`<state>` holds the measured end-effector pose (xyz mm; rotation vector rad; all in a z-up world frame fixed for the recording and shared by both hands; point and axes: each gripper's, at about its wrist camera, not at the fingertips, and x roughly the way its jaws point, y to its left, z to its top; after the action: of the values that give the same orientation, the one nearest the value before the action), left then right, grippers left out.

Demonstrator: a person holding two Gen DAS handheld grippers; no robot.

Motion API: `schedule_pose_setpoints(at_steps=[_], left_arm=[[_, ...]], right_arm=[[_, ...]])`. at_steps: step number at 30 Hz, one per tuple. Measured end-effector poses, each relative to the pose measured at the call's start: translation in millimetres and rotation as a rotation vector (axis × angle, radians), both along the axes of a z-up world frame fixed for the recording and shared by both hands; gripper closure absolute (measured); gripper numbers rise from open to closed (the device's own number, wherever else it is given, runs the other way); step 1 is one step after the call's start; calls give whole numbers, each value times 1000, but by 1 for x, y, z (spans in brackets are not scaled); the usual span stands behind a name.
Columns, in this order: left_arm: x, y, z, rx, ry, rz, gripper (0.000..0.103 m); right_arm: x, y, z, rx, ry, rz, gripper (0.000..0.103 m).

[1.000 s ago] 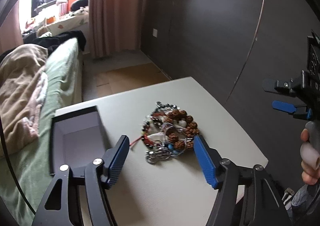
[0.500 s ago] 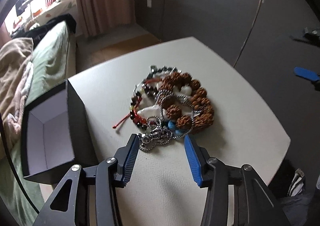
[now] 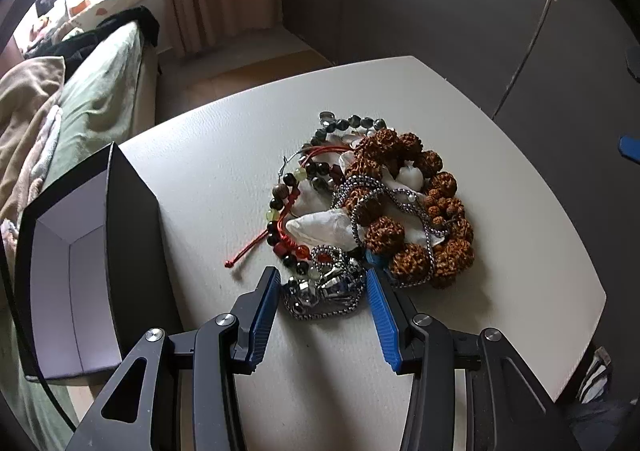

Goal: Organize jewelry
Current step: 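Lower the left gripper onto the silver chain pendant and close, then lift the silver chain with the left gripper while the right gripper grasps the brown bead bracelet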

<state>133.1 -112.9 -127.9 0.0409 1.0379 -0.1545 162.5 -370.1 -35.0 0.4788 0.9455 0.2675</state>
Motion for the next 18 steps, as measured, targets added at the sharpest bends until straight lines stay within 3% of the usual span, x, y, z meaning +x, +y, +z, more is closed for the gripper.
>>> schedule_pose_setpoints(at_steps=[3, 7, 11, 12, 15, 18], left_arm=[[4, 4, 0, -9, 2, -2, 57], [3, 13, 3, -97, 40, 14, 71], [-2, 17, 5, -114, 55, 30, 77], [-3, 18, 6, -121, 53, 32, 89], [-8, 26, 19, -160, 32, 36, 101], [-13, 31, 30, -171, 8, 47, 101]], right_arm=[[3, 5, -2, -8, 8, 11, 0], [5, 12, -6, -16, 18, 25, 0], [5, 21, -11, -31, 29, 47, 0], [5, 24, -13, -35, 33, 54, 0], [6, 32, -17, -53, 43, 71, 0], [5, 39, -22, -61, 54, 87, 0]])
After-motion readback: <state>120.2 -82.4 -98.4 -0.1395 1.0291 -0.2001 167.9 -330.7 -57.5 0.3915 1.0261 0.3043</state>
